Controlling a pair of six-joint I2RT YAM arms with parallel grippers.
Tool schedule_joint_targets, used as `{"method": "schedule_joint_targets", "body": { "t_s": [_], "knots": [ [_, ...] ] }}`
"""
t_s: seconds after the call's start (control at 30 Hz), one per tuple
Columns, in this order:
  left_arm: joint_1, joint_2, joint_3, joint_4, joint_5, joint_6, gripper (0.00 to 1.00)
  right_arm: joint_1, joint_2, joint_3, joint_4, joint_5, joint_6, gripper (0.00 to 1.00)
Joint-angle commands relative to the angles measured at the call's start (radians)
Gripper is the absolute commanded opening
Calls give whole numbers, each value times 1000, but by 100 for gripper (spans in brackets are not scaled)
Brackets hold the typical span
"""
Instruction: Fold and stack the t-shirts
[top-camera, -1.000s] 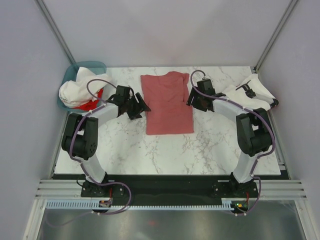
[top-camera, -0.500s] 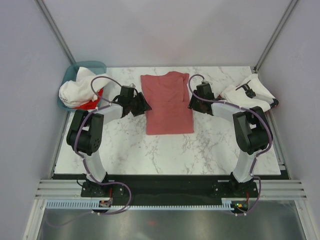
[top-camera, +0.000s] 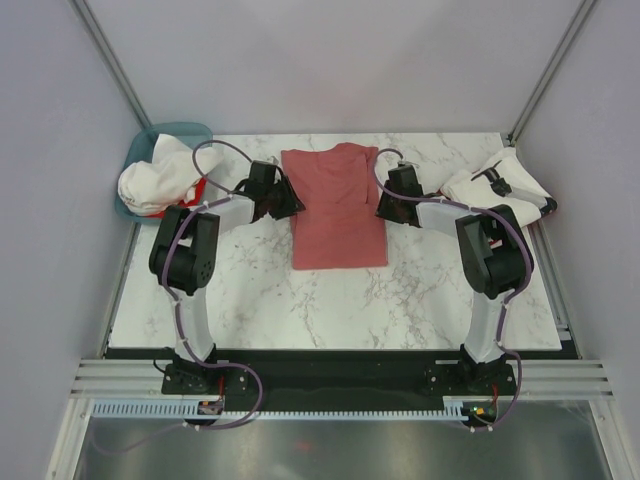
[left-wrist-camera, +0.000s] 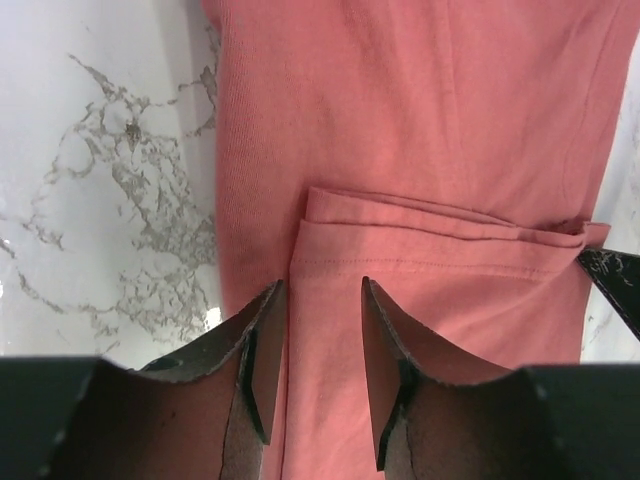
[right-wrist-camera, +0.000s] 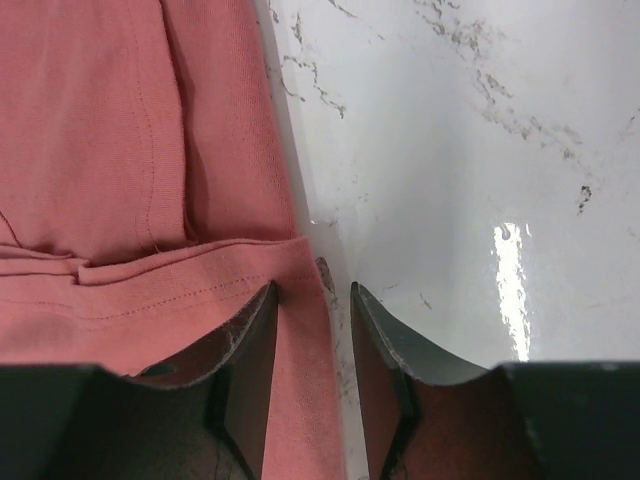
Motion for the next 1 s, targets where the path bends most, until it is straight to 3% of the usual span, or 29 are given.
{"method": "schedule_joint_targets", "body": {
  "t_s": [0.0, 0.13, 0.2, 0.23, 0.27, 0.33, 0.5, 0.97],
  "knots": [
    [-12, 45, 80, -56, -11, 51, 43, 1, 17, 46, 30, 11, -11, 42],
    [-24, 81, 131, -110, -49, 54, 43, -1, 23, 50, 30, 10, -11, 40],
    [-24, 84, 137, -115, -49, 54, 36, 1, 21, 48, 30, 8, -11, 34],
    [-23, 84, 137, -115, -43, 56, 31, 1, 20, 50, 29, 2, -11, 30],
    [-24, 81, 137, -117, -40, 60, 18, -1, 18, 48, 30, 0, -11, 26],
    [-26, 63, 133, -110, -46, 62, 2, 1, 17, 48, 33, -7, -11, 14],
    [-37, -11, 76, -71, -77, 68, 2, -1, -20, 27, 44, -6, -6, 0],
    [-44, -174, -68, -1, -158, 44, 2, 2, -164, -75, 160, -27, -9, 0]
  ]
}}
